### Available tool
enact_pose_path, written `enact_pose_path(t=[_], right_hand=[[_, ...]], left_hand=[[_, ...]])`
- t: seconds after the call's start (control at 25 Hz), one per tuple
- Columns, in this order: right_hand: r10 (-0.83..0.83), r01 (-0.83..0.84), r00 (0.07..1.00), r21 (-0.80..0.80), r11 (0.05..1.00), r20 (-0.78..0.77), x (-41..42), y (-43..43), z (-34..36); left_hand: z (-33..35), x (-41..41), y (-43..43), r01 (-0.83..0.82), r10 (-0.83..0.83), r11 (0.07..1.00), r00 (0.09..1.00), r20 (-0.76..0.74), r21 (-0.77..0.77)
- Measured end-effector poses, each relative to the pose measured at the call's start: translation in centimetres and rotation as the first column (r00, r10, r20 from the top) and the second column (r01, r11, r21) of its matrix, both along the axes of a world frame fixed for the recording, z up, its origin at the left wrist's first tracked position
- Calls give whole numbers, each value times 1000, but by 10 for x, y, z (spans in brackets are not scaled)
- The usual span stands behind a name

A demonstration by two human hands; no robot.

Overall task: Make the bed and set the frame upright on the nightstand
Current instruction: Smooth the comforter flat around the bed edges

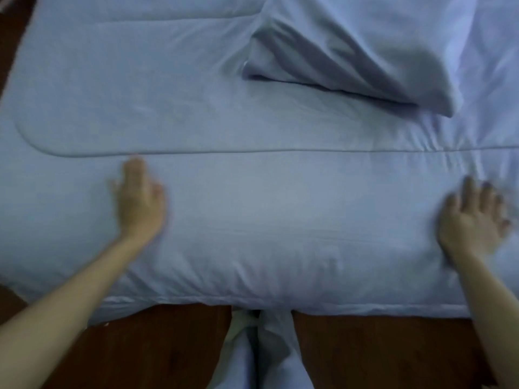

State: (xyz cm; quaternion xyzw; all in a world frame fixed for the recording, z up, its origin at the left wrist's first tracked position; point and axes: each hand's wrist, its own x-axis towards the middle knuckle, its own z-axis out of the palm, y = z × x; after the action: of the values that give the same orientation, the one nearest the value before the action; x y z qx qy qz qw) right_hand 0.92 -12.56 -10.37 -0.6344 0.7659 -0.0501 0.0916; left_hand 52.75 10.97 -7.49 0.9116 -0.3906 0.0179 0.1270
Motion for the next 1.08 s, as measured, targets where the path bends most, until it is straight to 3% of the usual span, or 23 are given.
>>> enact_pose_path(t=[0.08,0.16,0.2,0.24,0.28,0.32,0.36,0.44,0.52,0.56,0.6,0.64,0.76,0.84,0.96,1.08], right_hand=[[-220,220,975,14,975,27,-35,15,7],[-429,429,901,19,903,67,0,26,14],[-446,448,889,1,894,100,38,37,16],[-370,377,918,-25,926,142,82,53,19],[-206,217,961,-44,975,183,133,76,20],[13,-3,975,-45,999,223,186,108,21],[262,-261,927,-38,965,269,233,145,22],[697,-705,683,-50,707,217,301,216,19],[840,-846,522,-39,532,145,315,235,13],[857,-854,503,-89,513,112,300,223,5],[840,-829,539,-137,542,66,274,205,-5],[796,-783,605,-156,602,30,236,185,-12],[566,-561,823,-212,800,-40,85,126,-25],[397,-396,917,-176,901,-32,-12,106,-29],[149,-149,989,-150,977,-10,-138,74,-39],[-22,18,999,-147,989,-23,-244,39,-33]], left_hand=[[-3,-79,-37,345,-347,938,936,-54,-34],[-11,-131,-55,617,-619,783,786,-6,75],[-14,-139,-54,678,-684,722,729,-8,137],[-17,-132,-47,681,-689,714,724,-5,163],[-23,-116,-35,617,-627,770,779,9,162],[-27,-95,-19,533,-544,828,839,16,172],[-32,-71,0,453,-476,865,877,63,214],[-38,-17,42,296,-334,910,938,89,289],[-30,22,70,40,-48,942,999,14,332],[-22,31,75,-112,132,930,991,-32,349],[-14,32,76,-225,256,905,966,-40,361],[-9,27,75,-258,278,900,960,-7,352],[-6,-38,32,33,-32,971,999,-8,235],[-9,-121,-23,269,-265,952,963,-41,145],[-6,-264,-121,570,-571,821,821,-19,-17],[2,-399,-221,774,-773,631,633,43,-52]])
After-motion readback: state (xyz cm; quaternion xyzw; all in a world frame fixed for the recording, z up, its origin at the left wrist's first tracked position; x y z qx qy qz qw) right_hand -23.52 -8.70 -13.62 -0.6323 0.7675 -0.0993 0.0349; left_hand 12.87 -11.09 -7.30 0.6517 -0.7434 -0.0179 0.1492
